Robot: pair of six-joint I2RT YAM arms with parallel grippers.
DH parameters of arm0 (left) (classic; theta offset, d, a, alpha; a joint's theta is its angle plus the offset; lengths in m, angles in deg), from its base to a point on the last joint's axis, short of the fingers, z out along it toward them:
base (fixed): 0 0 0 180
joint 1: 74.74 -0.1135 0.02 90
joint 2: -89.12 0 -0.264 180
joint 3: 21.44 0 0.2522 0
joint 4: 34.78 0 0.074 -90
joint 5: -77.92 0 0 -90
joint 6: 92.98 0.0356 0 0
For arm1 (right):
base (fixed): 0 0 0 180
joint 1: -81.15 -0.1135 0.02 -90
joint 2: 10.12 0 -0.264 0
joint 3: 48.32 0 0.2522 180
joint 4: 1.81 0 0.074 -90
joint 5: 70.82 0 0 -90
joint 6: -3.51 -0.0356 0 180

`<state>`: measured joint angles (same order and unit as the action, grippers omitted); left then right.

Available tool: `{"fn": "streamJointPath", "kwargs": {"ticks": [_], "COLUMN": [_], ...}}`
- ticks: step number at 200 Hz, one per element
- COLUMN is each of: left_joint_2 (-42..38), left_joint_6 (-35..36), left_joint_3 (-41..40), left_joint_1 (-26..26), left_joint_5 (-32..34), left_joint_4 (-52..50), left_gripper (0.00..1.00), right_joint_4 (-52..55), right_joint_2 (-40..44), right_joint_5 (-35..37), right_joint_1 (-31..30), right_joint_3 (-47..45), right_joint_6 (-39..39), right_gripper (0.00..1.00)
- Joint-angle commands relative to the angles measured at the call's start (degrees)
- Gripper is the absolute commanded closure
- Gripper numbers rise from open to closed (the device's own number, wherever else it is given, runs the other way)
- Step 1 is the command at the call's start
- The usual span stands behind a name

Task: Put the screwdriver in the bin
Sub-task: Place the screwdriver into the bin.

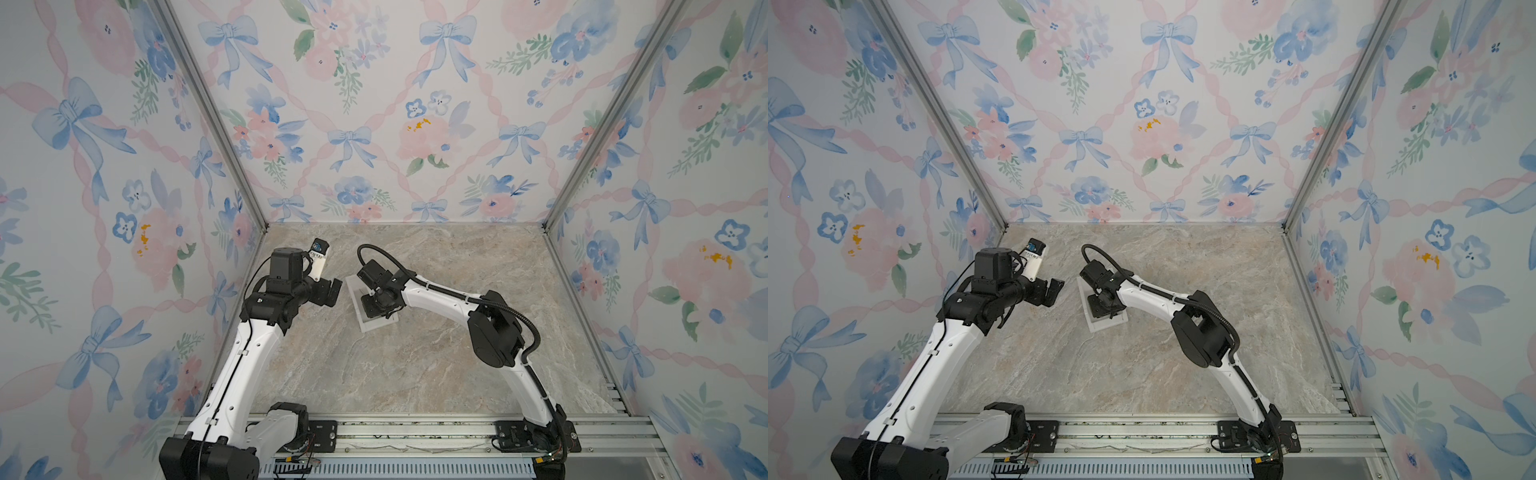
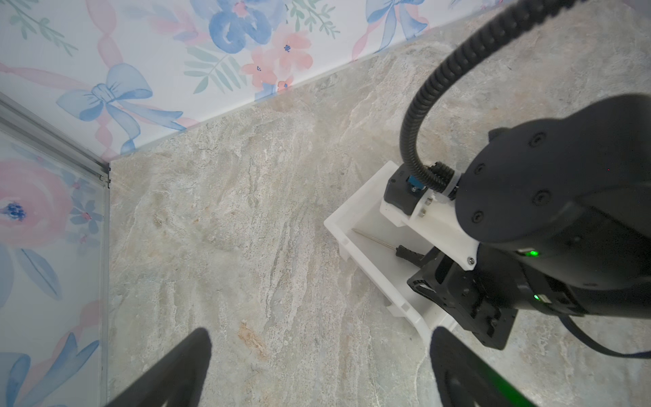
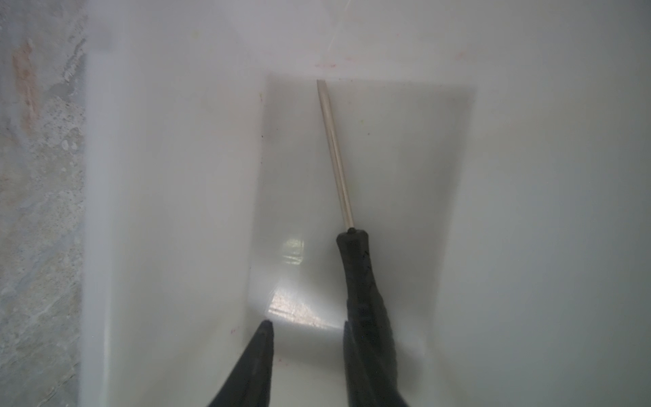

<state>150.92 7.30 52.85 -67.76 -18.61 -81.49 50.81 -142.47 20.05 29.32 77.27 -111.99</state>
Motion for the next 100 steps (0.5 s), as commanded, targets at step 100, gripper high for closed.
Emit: {"fn": "streamJointPath", "kwargs": {"ticks": [100], "left_joint_2": [4.46], "left_joint_6": [-13.06], "left_joint_3": [-7.54], "left_joint_1": [-1.1], "left_joint_5": [8.0], "left_joint_4": [15.75], "left_gripper": [0.02], "right_joint_4": [-23.21], "right_joint_2": [48.45], "right_joint_5": [8.59], "right_joint_1": [8.72], "right_joint_3": [-40.57], "right_joint_6": [0.24], "right_gripper": [0.32]}}
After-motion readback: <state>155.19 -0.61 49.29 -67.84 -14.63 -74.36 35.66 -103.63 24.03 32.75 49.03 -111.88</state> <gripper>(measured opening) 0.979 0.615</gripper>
